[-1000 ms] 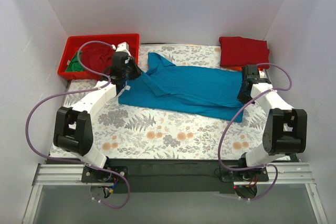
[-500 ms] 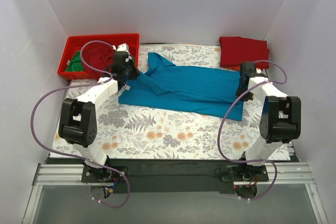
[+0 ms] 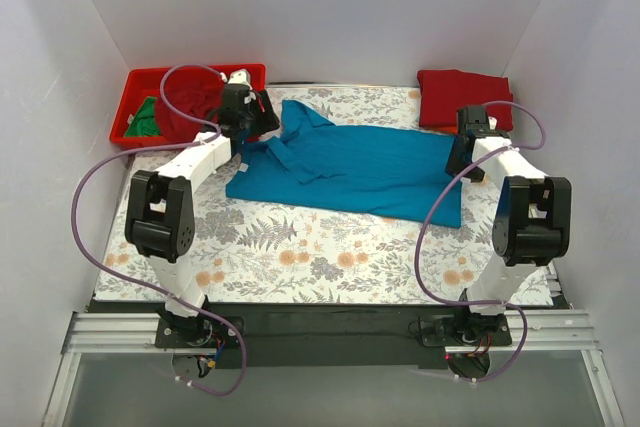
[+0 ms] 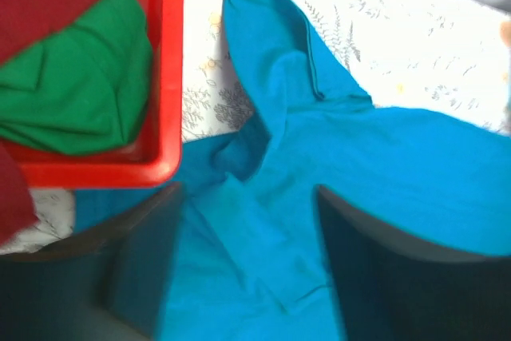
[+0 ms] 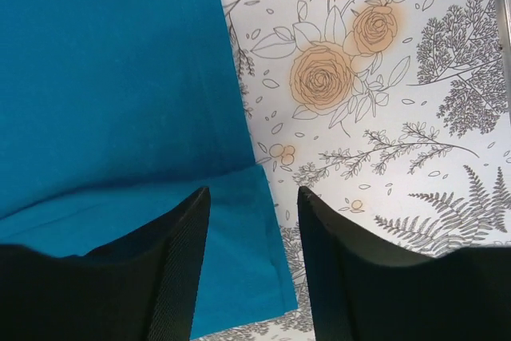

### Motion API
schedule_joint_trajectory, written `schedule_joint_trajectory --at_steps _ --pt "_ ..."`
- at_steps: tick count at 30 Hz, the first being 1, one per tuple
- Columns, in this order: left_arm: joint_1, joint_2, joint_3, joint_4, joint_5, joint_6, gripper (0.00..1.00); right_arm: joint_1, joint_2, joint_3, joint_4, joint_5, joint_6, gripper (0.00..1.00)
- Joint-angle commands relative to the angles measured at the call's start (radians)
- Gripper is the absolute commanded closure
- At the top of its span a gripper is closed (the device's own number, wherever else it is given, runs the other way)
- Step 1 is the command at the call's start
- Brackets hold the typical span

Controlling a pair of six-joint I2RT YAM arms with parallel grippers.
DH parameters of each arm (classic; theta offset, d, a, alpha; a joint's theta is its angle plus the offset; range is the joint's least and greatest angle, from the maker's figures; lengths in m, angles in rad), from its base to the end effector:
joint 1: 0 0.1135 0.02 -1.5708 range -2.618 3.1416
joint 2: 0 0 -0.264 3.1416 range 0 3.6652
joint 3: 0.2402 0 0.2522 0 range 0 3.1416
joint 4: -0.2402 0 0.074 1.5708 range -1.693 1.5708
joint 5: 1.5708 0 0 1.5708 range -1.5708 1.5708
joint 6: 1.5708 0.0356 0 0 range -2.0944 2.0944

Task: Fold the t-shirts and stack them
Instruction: Fold the tshirt

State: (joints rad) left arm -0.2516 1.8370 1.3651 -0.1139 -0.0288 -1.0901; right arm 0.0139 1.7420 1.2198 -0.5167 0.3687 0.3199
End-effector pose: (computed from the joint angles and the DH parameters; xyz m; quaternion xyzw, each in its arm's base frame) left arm 0.4131 -0.1051 0.2497 -0.3649 0.8020 -0.2840 0.3782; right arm 0.3617 -0.0078 0.2111 0.1922 0.9301 -0.1315 0.2842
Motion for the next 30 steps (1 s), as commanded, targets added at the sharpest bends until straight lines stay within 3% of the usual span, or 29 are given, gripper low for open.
schedule_joint_trajectory --at_steps 1,5,8,12,15,22,30 --pt "0.008 -0.027 0.037 -0.009 -0.013 0.006 0.26 -0.003 -0.039 0.037 0.023 0.033 -0.018 0.41" --pt "0.008 -0.099 -0.058 0.042 -0.007 -0.002 0.20 -0.005 -0.119 -0.041 0.040 0.021 -0.019 0.36" --pt "0.008 -0.153 -0.145 0.101 0.070 -0.025 0.18 -0.003 -0.200 -0.167 0.112 -0.106 -0.028 0.38" --pt "0.006 -0.183 -0.317 0.210 0.154 -0.065 0.18 -0.003 -0.289 -0.336 0.253 -0.398 -0.036 0.39" --pt "0.006 -0.186 -0.382 0.284 0.219 -0.100 0.18 -0.005 -0.320 -0.416 0.342 -0.509 -0.039 0.40" --pt "0.006 -0.134 -0.498 0.384 0.293 -0.136 0.17 -0.005 -0.263 -0.473 0.366 -0.502 -0.044 0.41" --pt "0.009 -0.105 -0.537 0.373 0.247 -0.100 0.15 -0.003 -0.202 -0.499 0.350 -0.412 -0.027 0.41"
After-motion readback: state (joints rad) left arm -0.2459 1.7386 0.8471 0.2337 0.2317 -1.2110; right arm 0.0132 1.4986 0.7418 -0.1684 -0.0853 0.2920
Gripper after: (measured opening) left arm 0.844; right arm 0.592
